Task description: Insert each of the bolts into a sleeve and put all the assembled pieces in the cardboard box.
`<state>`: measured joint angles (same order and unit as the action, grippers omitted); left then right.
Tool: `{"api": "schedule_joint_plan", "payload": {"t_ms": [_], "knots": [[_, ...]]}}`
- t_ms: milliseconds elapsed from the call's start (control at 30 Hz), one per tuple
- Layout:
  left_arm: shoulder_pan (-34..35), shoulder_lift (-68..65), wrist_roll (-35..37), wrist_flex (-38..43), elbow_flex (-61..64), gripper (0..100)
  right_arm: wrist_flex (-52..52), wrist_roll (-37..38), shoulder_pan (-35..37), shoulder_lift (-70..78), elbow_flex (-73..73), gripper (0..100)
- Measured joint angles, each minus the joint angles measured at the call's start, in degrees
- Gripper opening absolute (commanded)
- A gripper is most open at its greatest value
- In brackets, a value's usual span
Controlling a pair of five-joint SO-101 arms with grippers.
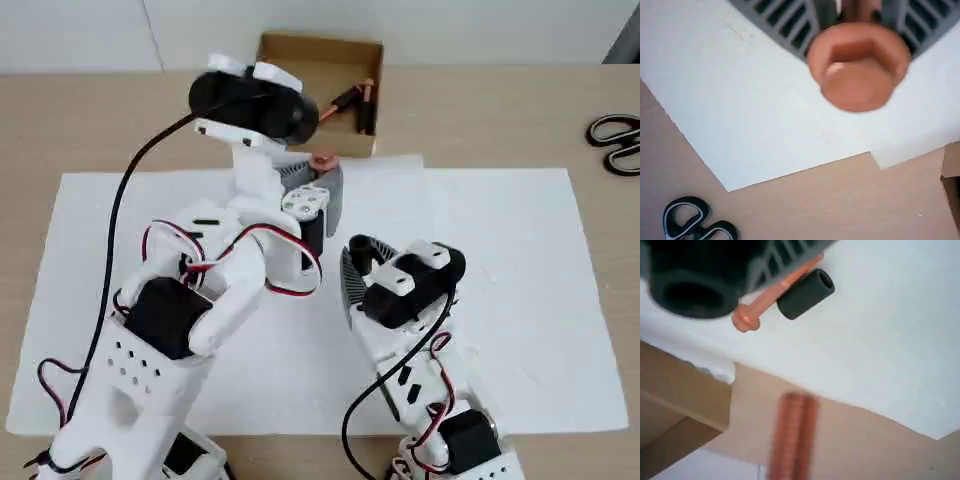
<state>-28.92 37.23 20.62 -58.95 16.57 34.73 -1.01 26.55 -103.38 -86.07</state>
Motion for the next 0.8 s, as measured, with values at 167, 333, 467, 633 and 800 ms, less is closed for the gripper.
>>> {"api": "schedule_joint_plan", "payload": {"t_ms": [167, 333, 467, 633, 800], "knots": [[0.00, 0.00, -0.18, 5.27, 4.31, 1, 0.00, 0.00, 0.09, 0.00, 0.00, 0.4], [0.00, 0.00, -0.18, 7.03, 4.84, 1, 0.00, 0.00, 0.09, 0.00, 0.00, 0.4], [-1.76, 0.00, -0.18, 7.03, 4.84, 1, 0.00, 0.00, 0.18, 0.00, -0.26, 0.4], [-3.52, 0.00, -0.18, 7.12, 4.84, 1, 0.00, -0.62, 0.00, 0.00, -0.35, 0.4], [-3.87, 0.00, -0.18, 7.12, 5.19, 1, 0.00, -2.11, 0.09, 0.00, -0.44, 0.4]]}}
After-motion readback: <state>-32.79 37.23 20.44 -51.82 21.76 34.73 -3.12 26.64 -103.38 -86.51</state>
